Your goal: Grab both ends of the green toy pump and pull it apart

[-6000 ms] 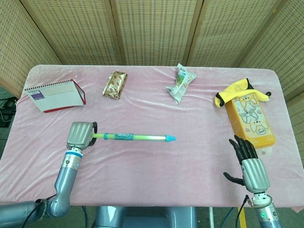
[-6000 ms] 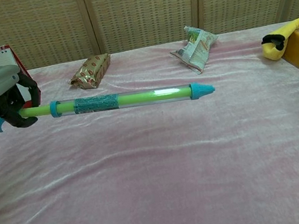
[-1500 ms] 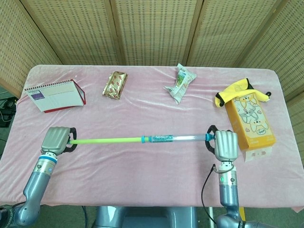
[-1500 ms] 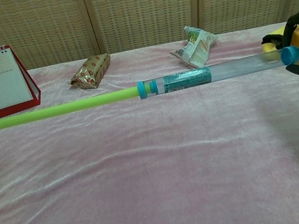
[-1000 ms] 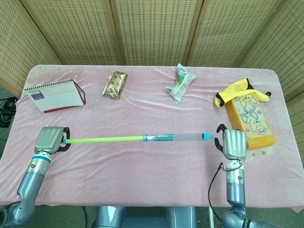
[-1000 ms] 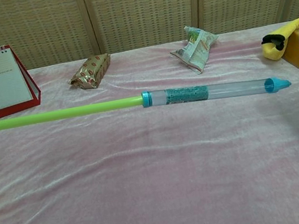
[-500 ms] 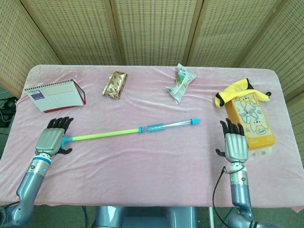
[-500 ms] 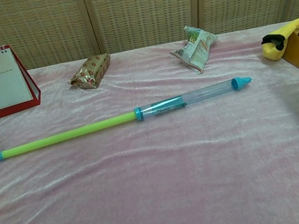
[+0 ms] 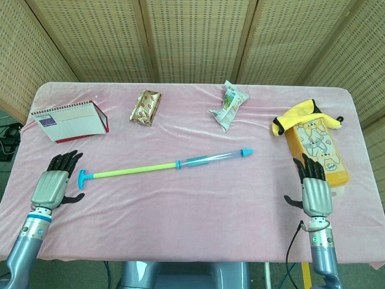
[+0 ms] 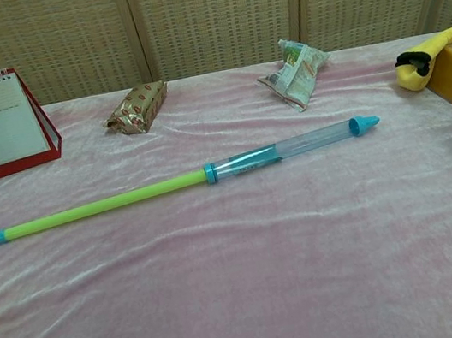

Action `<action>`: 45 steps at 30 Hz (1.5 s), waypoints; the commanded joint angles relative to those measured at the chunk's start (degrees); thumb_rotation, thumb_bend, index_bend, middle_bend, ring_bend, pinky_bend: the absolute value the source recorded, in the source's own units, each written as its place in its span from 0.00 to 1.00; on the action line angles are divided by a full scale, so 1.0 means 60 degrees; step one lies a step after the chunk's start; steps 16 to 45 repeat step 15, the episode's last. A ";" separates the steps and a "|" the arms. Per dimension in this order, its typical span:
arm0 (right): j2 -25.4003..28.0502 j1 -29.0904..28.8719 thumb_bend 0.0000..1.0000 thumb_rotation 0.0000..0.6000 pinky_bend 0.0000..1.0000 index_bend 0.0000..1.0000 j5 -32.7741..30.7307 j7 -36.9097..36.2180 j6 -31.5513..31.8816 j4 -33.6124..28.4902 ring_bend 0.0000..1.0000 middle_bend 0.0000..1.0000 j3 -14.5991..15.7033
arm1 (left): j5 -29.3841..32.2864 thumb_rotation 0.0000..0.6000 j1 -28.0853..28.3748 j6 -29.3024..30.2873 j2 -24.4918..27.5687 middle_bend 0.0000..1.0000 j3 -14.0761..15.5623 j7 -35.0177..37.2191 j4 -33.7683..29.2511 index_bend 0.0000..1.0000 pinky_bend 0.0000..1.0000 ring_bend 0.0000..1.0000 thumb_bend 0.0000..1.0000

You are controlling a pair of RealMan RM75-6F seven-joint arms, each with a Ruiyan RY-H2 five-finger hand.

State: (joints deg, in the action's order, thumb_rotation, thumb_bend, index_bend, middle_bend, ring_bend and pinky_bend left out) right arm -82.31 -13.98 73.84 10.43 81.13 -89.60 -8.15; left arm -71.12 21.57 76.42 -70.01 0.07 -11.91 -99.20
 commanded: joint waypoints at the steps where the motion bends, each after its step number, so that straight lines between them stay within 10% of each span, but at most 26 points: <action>1: 0.0474 0.0561 0.25 1.00 0.00 0.12 0.1349 -0.1290 0.0544 0.0497 0.00 0.00 0.0802 | -0.1152 1.00 -0.0861 0.1232 -0.0510 0.00 0.0466 0.0323 0.0734 0.00 0.00 0.00 0.19; 12: 0.0420 0.1153 0.24 1.00 0.00 0.07 0.2716 -0.1966 0.1778 0.1262 0.00 0.00 0.1235 | -0.2363 1.00 -0.1876 0.2500 -0.1003 0.00 0.0785 0.0009 0.1307 0.00 0.00 0.00 0.19; 45: 0.0453 0.1233 0.24 1.00 0.00 0.07 0.2566 -0.1973 0.1771 0.1147 0.00 0.00 0.1159 | -0.2434 1.00 -0.1924 0.2451 -0.0998 0.00 0.0750 0.0075 0.1298 0.00 0.00 0.00 0.19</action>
